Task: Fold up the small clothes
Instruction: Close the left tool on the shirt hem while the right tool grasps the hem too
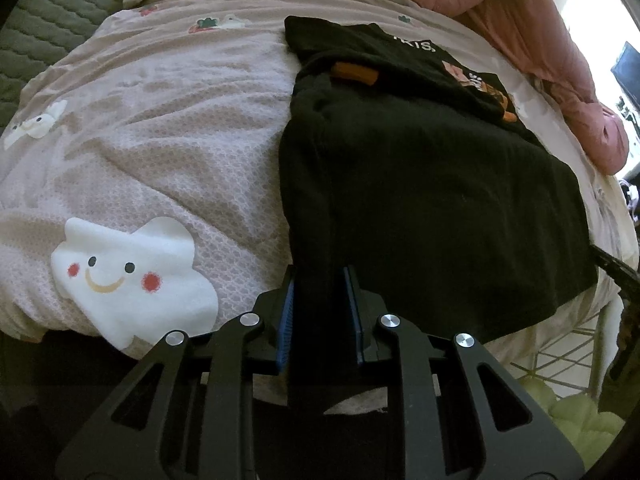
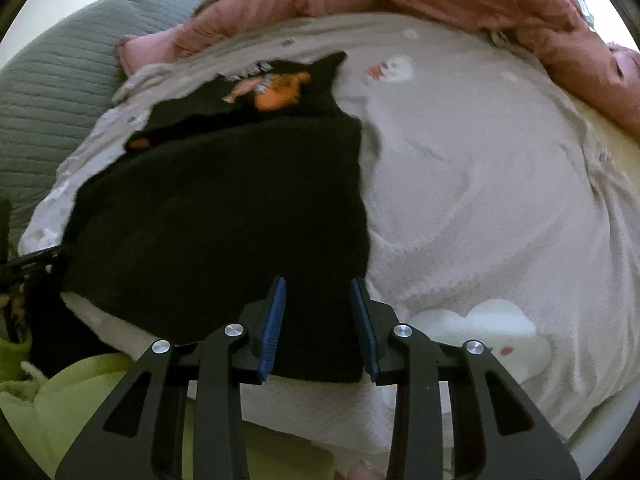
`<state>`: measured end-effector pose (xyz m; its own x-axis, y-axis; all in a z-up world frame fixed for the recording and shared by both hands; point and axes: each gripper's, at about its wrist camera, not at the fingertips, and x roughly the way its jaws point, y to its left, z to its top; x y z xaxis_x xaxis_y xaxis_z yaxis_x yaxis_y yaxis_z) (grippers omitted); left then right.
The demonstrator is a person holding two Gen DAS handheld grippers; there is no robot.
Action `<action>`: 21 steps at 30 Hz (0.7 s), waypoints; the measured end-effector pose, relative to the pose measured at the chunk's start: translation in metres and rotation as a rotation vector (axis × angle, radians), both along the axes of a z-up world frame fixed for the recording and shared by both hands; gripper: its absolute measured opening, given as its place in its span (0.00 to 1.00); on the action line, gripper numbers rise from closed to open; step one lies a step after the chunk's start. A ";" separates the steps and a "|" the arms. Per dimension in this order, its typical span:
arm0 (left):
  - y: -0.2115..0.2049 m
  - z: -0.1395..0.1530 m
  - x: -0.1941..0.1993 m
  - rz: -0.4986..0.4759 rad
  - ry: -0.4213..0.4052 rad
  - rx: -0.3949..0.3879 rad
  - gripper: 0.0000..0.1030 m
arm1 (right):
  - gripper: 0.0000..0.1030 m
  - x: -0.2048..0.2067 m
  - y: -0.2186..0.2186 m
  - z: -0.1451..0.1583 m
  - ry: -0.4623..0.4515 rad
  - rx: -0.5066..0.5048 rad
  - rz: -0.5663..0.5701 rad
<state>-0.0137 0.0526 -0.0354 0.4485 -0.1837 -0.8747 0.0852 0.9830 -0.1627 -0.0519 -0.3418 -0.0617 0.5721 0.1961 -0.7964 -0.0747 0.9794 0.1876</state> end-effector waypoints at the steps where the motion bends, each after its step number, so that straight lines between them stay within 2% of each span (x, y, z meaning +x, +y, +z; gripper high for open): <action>1: 0.000 0.000 0.000 0.000 0.001 0.001 0.15 | 0.31 0.000 -0.001 -0.001 0.002 0.004 -0.003; 6: -0.001 -0.003 0.001 0.002 0.006 0.002 0.17 | 0.32 -0.001 -0.004 -0.002 0.003 0.018 -0.015; 8: -0.002 -0.004 0.001 0.001 0.007 0.001 0.18 | 0.35 -0.001 -0.005 -0.002 0.006 -0.014 -0.033; 15: -0.004 -0.006 0.003 0.003 0.003 0.005 0.19 | 0.36 0.005 -0.004 -0.008 0.006 0.025 0.000; 18: -0.003 -0.009 0.005 0.013 -0.016 0.001 0.19 | 0.26 0.008 0.001 -0.007 -0.015 0.025 0.029; 19: -0.003 -0.009 0.005 0.017 -0.021 0.000 0.18 | 0.17 0.008 0.001 -0.006 -0.021 0.031 0.034; 20: -0.003 -0.008 0.004 0.017 -0.026 0.002 0.16 | 0.13 0.007 0.001 -0.004 -0.029 0.042 0.045; 21: -0.003 -0.007 0.004 0.013 -0.031 -0.001 0.07 | 0.12 0.006 0.002 -0.001 -0.042 0.041 0.054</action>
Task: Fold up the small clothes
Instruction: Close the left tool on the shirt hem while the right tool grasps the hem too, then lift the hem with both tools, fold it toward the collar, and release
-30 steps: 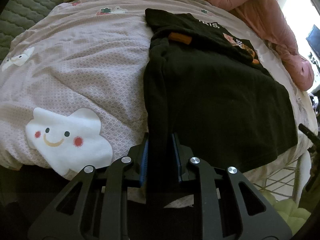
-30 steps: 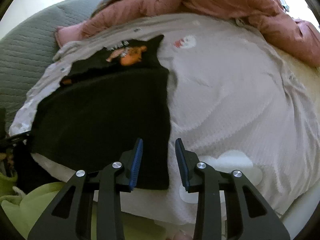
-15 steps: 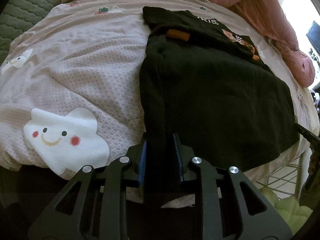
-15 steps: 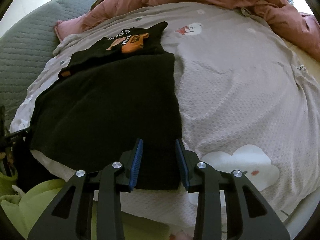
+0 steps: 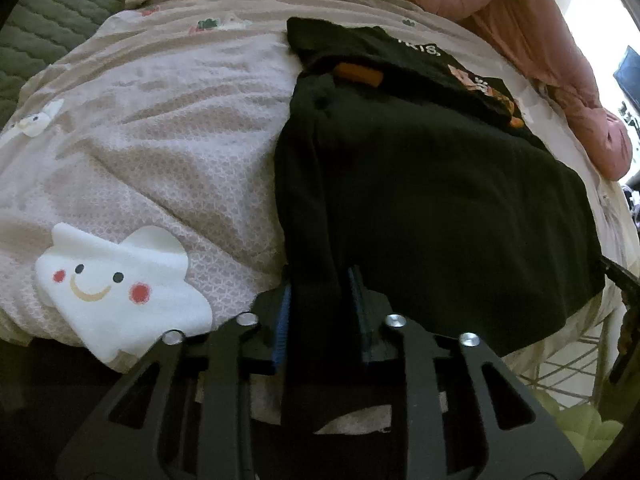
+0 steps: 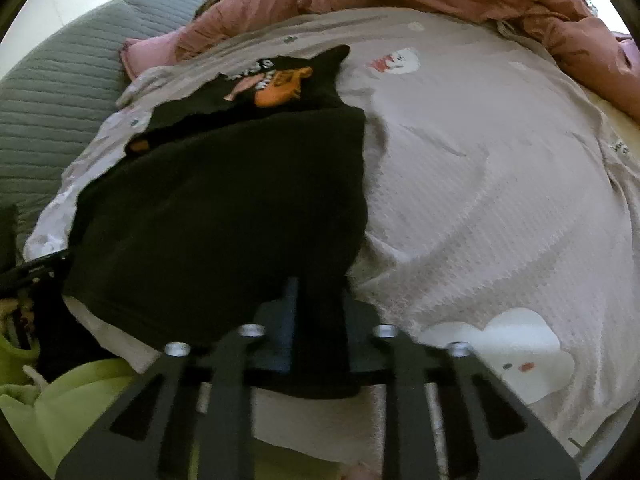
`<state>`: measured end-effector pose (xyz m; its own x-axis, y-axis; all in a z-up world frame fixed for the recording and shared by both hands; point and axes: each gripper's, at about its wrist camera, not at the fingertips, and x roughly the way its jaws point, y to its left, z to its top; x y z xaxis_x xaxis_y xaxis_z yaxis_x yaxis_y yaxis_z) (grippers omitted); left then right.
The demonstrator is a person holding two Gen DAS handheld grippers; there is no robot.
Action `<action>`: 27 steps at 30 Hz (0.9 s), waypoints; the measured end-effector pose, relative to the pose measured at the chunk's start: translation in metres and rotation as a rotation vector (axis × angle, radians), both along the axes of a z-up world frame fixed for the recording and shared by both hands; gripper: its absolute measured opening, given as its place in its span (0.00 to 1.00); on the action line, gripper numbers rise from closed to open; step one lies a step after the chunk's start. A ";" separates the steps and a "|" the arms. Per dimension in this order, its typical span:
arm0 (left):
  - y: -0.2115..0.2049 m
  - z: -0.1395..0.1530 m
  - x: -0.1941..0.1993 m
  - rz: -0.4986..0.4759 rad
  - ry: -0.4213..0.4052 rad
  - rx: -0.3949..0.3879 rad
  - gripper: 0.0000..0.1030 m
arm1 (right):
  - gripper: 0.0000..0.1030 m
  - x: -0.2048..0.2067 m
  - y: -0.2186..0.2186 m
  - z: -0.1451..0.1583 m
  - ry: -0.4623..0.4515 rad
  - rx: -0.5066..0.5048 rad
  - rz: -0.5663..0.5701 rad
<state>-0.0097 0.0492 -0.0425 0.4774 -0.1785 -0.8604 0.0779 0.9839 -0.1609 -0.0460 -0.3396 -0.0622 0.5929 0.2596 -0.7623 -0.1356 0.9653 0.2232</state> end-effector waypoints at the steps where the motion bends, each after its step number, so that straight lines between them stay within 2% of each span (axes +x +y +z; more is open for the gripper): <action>1: 0.000 0.002 -0.001 -0.005 -0.003 -0.003 0.05 | 0.11 -0.002 0.001 0.004 -0.017 -0.004 0.010; 6: 0.004 0.018 -0.004 -0.006 -0.035 -0.036 0.03 | 0.10 -0.009 0.001 0.032 -0.108 0.005 0.039; 13: 0.012 0.059 -0.003 -0.001 -0.133 -0.124 0.03 | 0.09 0.004 0.001 0.070 -0.215 0.026 0.036; 20: 0.018 0.082 0.027 0.032 -0.172 -0.166 0.03 | 0.09 0.030 0.005 0.093 -0.291 0.030 0.028; 27: 0.028 0.086 0.063 0.086 -0.179 -0.209 0.03 | 0.09 0.051 0.002 0.101 -0.328 0.029 0.011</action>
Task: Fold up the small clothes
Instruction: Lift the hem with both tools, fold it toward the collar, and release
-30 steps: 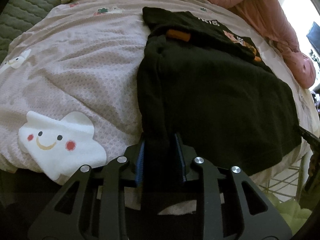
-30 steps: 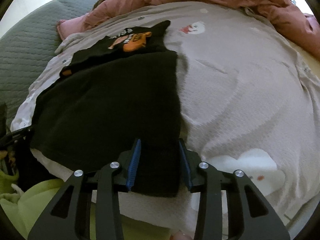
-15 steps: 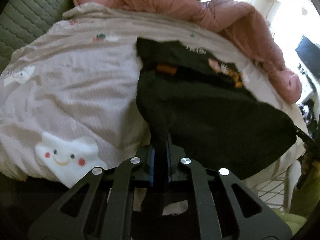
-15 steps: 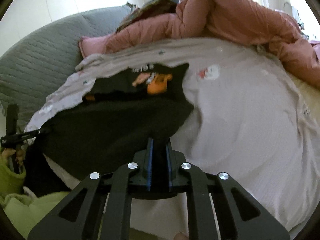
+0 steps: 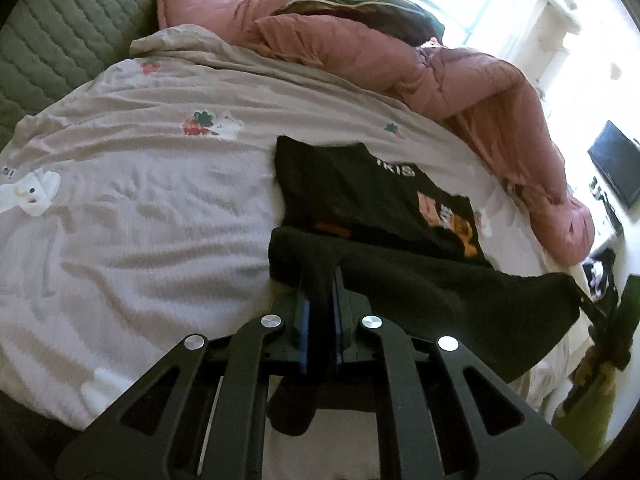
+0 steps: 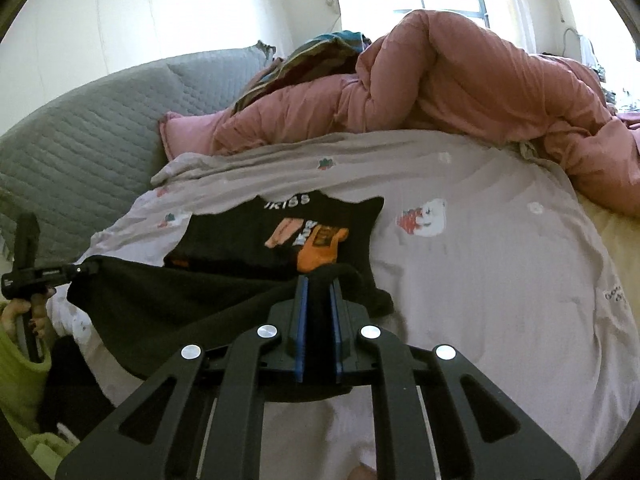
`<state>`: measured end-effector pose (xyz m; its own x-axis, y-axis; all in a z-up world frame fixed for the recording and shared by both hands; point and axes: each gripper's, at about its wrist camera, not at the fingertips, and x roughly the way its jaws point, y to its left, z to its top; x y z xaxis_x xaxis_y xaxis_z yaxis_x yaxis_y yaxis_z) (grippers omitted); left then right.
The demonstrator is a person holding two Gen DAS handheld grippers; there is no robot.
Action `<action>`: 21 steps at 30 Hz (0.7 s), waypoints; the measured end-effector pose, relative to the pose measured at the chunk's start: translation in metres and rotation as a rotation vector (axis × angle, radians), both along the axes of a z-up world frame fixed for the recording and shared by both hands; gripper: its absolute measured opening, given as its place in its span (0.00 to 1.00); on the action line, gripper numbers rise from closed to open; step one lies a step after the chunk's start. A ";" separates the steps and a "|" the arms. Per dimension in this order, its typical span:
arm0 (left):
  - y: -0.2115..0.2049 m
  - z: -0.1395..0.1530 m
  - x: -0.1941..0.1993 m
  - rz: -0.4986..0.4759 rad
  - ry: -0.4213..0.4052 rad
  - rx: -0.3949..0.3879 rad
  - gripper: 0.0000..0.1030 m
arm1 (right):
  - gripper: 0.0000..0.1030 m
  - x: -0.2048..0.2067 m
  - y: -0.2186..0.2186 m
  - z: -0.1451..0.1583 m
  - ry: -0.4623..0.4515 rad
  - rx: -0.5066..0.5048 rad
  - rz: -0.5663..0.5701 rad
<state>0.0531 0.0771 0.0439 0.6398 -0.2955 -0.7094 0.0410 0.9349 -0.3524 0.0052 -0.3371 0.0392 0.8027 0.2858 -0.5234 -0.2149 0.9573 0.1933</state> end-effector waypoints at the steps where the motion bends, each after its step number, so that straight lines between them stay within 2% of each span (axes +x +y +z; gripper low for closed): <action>1: 0.001 0.000 0.005 0.003 0.002 -0.002 0.03 | 0.09 0.006 -0.001 0.001 -0.005 -0.003 -0.005; 11: 0.006 -0.001 0.055 0.036 -0.003 -0.049 0.03 | 0.09 0.057 -0.005 0.002 -0.013 -0.001 -0.055; 21: 0.016 -0.020 0.112 0.077 0.037 -0.077 0.03 | 0.09 0.131 -0.011 -0.017 0.064 0.013 -0.136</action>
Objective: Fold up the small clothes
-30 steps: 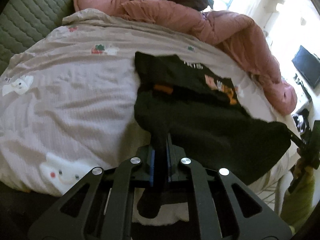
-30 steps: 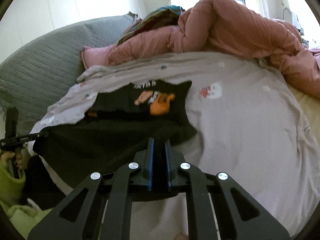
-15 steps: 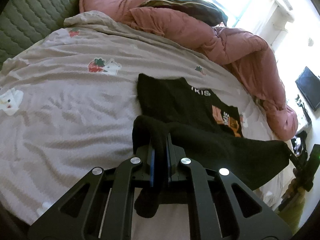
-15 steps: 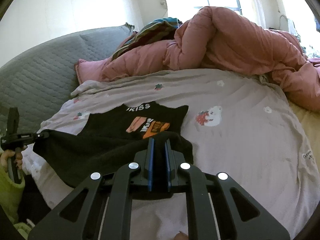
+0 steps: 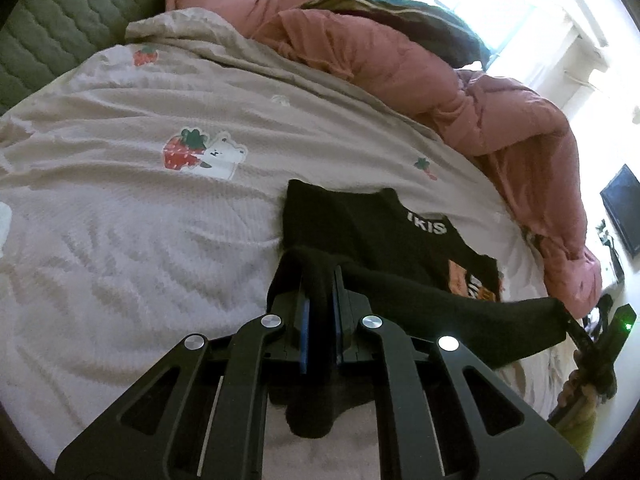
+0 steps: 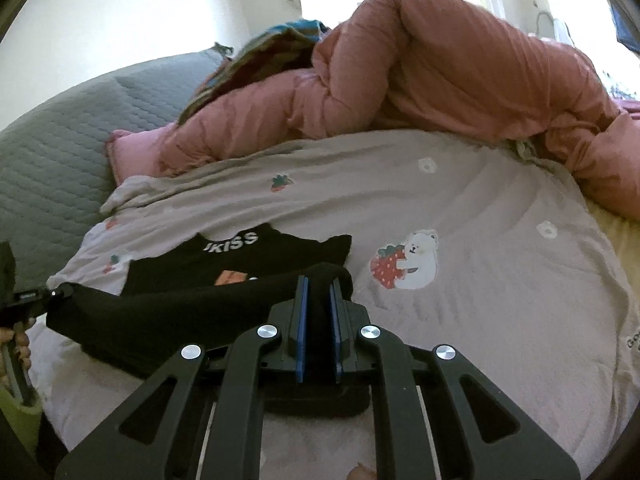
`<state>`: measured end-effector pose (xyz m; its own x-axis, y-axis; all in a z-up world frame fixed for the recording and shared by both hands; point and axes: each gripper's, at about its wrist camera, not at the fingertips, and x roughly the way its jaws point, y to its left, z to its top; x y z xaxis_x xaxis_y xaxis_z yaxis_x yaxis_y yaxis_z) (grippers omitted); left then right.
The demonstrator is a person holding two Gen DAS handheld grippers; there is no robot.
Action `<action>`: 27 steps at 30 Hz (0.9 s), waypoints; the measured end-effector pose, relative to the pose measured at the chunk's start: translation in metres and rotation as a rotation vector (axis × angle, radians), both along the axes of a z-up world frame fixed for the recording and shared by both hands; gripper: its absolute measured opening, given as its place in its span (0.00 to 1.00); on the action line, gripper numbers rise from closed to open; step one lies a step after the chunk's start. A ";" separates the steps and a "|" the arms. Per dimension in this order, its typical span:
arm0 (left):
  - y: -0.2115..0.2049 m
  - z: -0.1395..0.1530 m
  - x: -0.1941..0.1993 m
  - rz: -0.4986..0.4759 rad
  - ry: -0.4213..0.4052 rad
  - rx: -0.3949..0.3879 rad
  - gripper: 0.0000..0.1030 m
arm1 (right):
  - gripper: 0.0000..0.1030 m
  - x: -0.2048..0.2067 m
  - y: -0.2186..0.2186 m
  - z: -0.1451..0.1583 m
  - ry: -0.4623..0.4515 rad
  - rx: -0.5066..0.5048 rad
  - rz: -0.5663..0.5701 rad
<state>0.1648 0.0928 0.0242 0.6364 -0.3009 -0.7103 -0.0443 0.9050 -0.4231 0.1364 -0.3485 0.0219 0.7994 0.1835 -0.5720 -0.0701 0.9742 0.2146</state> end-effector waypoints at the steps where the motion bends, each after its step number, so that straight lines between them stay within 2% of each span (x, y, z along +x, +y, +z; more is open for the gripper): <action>1: 0.000 -0.004 0.007 0.004 0.008 0.000 0.03 | 0.09 0.008 -0.001 -0.004 0.018 0.004 -0.005; 7: 0.000 -0.025 0.034 0.026 0.047 0.005 0.03 | 0.09 0.044 0.002 -0.027 0.095 -0.013 -0.032; 10: -0.005 -0.032 0.045 0.023 0.050 0.033 0.04 | 0.10 0.058 0.002 -0.039 0.129 -0.020 -0.052; 12: -0.006 -0.035 0.049 0.017 0.044 0.029 0.07 | 0.16 0.064 0.002 -0.044 0.146 -0.026 -0.067; 13: -0.005 -0.035 0.050 0.014 0.038 0.017 0.13 | 0.20 0.065 0.001 -0.045 0.151 -0.025 -0.074; 14: -0.003 -0.034 0.049 0.014 0.029 0.004 0.17 | 0.31 0.064 0.000 -0.046 0.150 -0.021 -0.079; 16: -0.001 -0.028 0.045 0.025 -0.004 0.015 0.35 | 0.47 0.060 -0.004 -0.043 0.132 -0.008 -0.098; 21: -0.004 0.001 0.024 0.027 -0.117 0.092 0.36 | 0.47 0.044 -0.005 -0.029 0.079 -0.017 -0.107; 25: -0.028 0.012 0.005 -0.039 -0.158 0.189 0.36 | 0.47 0.017 0.018 -0.018 0.020 -0.076 -0.031; 27: -0.042 0.010 -0.002 -0.081 -0.169 0.230 0.36 | 0.47 0.005 0.035 -0.019 0.020 -0.108 0.031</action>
